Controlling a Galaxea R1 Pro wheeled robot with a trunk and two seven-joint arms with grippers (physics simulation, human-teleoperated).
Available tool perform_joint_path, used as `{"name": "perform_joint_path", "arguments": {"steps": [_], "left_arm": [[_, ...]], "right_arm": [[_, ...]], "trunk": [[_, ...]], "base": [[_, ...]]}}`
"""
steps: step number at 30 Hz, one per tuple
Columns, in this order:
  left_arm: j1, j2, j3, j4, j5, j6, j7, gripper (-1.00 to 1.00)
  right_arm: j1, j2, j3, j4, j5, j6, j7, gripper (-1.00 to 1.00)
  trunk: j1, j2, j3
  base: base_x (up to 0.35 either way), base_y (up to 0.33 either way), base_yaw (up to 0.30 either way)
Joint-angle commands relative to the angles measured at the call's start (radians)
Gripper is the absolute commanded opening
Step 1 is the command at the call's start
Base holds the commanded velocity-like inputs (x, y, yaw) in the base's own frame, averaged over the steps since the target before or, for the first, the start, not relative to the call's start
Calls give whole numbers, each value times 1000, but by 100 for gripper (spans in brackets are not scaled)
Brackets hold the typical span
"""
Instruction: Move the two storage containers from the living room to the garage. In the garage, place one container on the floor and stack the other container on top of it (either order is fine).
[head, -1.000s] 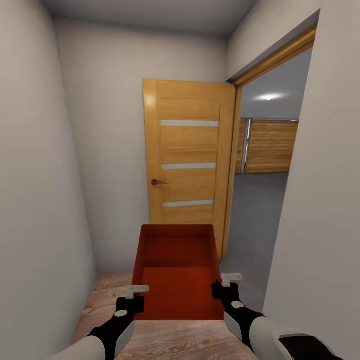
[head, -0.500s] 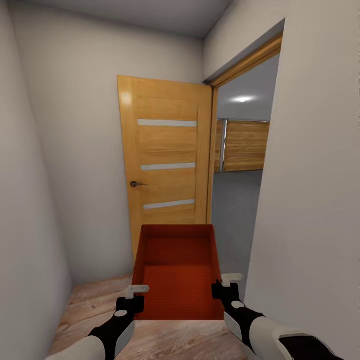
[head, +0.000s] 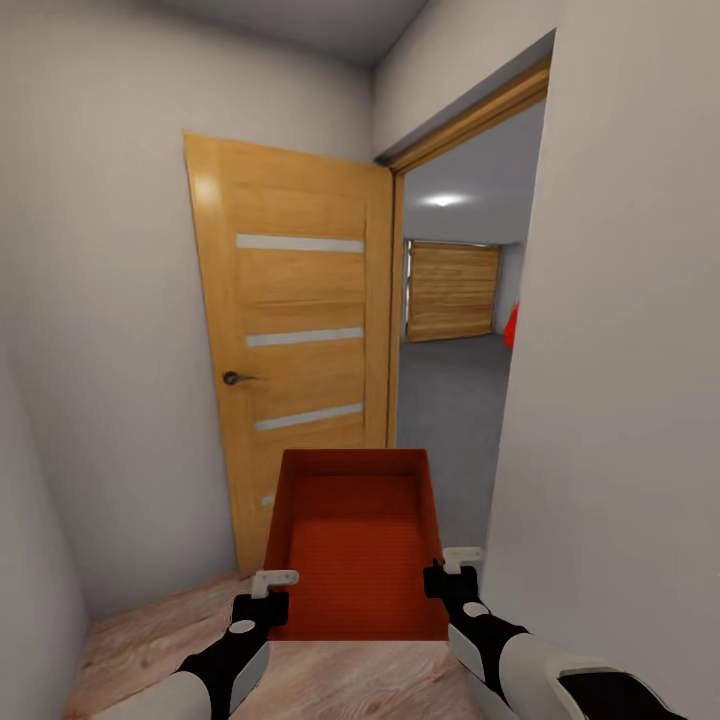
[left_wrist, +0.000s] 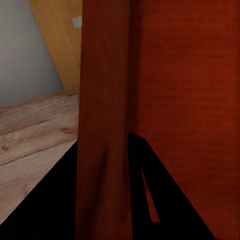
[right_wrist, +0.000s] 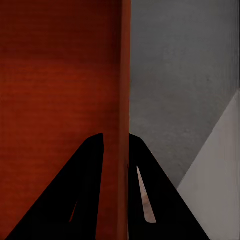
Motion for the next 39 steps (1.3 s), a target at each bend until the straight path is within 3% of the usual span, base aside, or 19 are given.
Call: {"name": "perform_joint_path", "arguments": {"steps": [1, 23, 39], "left_arm": [[-1, 13, 62, -3, -3, -5, 16, -100], [-1, 13, 61, -1, -4, -5, 16, -100], [-1, 13, 61, -1, -4, -5, 16, -100]], "right_arm": [[-1, -7, -33, 3, -13, -5, -9, -100], [-1, -7, -33, 3, -13, -5, -9, -100], [-1, -7, -33, 3, -13, -5, -9, -100]], "trunk": [[1, -1, -2], [1, -1, -2], [1, -1, -2]], "base": [[221, 249, -277], [224, 247, -49], [186, 150, -275]]}}
